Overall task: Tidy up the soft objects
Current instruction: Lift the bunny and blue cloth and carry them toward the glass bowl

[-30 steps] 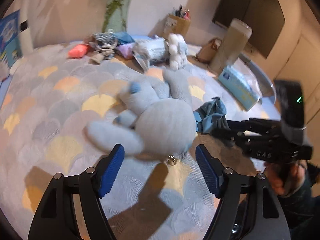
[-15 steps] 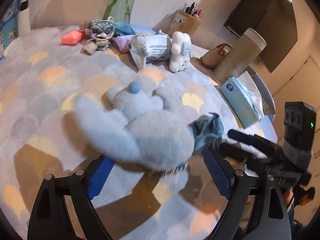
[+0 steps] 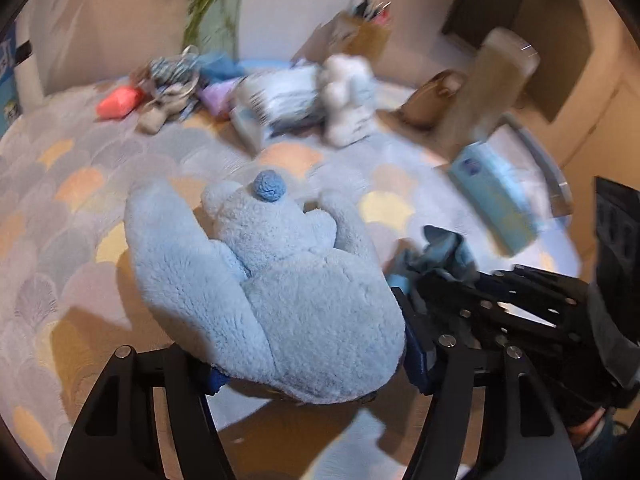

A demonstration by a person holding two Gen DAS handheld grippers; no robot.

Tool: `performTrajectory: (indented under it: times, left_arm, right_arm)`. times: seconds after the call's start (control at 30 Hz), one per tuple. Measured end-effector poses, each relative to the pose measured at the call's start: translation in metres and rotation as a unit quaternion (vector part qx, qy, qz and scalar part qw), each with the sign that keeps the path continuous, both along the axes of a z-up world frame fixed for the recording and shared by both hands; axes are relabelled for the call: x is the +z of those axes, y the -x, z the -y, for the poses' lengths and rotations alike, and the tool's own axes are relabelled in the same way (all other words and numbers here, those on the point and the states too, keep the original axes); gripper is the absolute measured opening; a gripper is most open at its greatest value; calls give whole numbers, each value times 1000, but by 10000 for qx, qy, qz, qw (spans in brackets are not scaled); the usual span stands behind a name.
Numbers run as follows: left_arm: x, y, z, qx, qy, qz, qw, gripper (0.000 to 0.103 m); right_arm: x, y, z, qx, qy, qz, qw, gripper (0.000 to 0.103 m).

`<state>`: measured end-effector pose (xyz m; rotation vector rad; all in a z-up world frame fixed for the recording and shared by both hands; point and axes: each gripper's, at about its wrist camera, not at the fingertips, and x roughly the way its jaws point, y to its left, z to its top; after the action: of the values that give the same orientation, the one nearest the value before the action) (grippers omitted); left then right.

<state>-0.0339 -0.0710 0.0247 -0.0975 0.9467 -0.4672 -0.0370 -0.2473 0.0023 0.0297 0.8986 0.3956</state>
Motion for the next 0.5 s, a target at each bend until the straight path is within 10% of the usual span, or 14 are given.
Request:
performTrajectory:
  times: [0.5]
  left_arm:
    - [93,34,105,-977,91,999,9902,65]
  right_arm:
    - [100,39,114,-1047,-719,956,9873,15]
